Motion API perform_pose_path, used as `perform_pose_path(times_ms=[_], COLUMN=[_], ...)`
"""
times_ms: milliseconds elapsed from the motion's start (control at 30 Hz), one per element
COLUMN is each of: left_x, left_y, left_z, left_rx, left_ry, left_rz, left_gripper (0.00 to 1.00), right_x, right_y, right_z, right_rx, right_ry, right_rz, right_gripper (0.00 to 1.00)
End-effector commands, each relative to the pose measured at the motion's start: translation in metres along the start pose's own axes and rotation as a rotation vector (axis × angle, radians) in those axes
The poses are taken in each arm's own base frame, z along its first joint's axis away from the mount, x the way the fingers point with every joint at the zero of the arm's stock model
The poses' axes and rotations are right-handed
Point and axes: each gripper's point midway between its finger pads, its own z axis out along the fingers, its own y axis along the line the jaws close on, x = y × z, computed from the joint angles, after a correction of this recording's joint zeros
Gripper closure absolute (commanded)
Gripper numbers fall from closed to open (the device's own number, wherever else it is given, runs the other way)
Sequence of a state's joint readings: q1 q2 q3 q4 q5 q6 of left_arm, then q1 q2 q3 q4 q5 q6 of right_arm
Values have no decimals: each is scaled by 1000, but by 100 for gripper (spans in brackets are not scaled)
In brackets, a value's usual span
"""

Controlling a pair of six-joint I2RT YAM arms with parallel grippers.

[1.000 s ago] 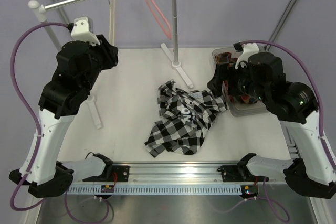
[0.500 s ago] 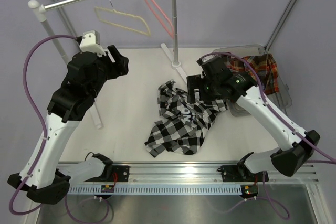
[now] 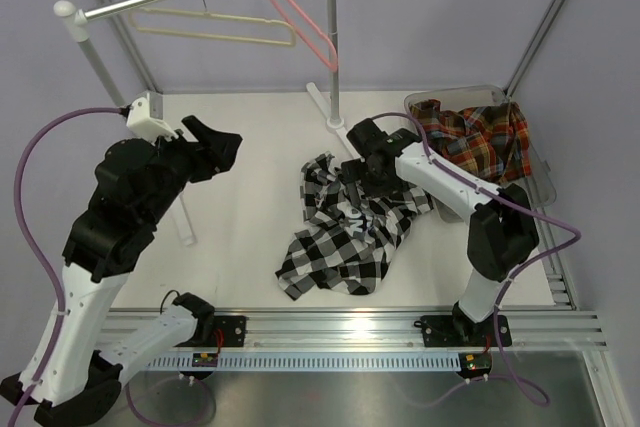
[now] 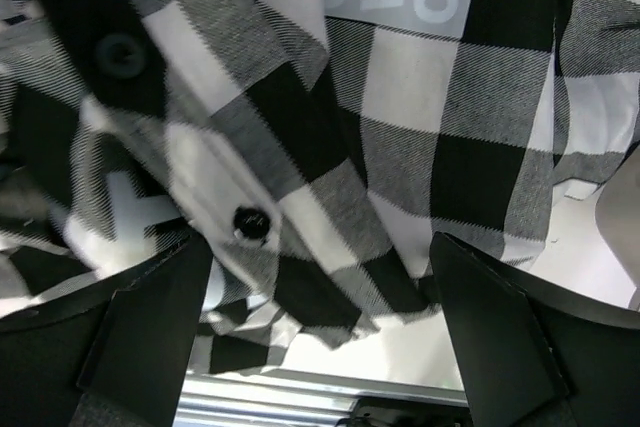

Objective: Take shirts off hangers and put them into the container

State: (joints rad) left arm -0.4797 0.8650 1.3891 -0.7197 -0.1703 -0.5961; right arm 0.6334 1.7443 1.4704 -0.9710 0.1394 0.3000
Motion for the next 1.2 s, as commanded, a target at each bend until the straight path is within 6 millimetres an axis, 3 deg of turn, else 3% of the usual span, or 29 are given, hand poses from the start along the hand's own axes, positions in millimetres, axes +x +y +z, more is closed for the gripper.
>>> perform_pose_path(times_ms=[0,200,300,400,467,500,533,600,700,767,800,833,867,900,967,1000,1067,1100,1167], left_x=[-4,-1,-2,-1,-2,0,-2,-2,2,5,6,8,11,14,19,20,20,19,18], left_y=[-13,-16,-18,-18,-19,-19,-20,-20,-19,-18,-19,-19,-18,-16,-12,-10,-8,-9,-9], left_z=[-19,-33,-41,-47,-48,-49,-51,-52,-50,-49,-49,-49,-48,-49,-48,-49,-49,-51,-51], left_rx=[75,107,125,122,122,122,124,124,127,124,131,129,127,123,109,104,97,98,98], left_ry=[-8,11,10,25,30,41,39,41,52,60,65,73,82,93,104,105,103,101,107], left_rz=[-35,-45,-57,-58,-54,-53,-52,-50,-49,-51,-51,-52,-52,-51,-47,-42,-32,-29,-21], left_gripper=[28,28,28,28,28,28,28,28,28,28,29,29,29,29,30,30,30,30,30], right_x=[1,11,14,10,10,10,10,8,-8,-29,-57,-75,-93,-130,-154,-183,-196,-200,-206], right_y=[-20,-26,-18,-8,-4,-2,0,0,-3,-5,-9,-11,-13,-23,-46,-59,-78,-96,-112], right_z=[17,62,89,103,112,114,115,114,95,50,20,-28,-58,-118,-186,-249,-299,-354,-390], right_rx=[63,79,61,27,12,8,-1,0,22,39,56,30,24,40,83,99,141,182,235], right_ry=[17,83,128,137,145,144,145,137,70,-33,-139,-251,-335,-504,-642,-804,-912,-1052,-1161], right_rz=[-31,-20,-19,-9,-3,6,12,25,41,44,65,86,98,115,138,152,148,155,160], right_gripper=[1,0,0,3,20,35,73,98,100,100,100,100,100,100,100,100,100,100,100])
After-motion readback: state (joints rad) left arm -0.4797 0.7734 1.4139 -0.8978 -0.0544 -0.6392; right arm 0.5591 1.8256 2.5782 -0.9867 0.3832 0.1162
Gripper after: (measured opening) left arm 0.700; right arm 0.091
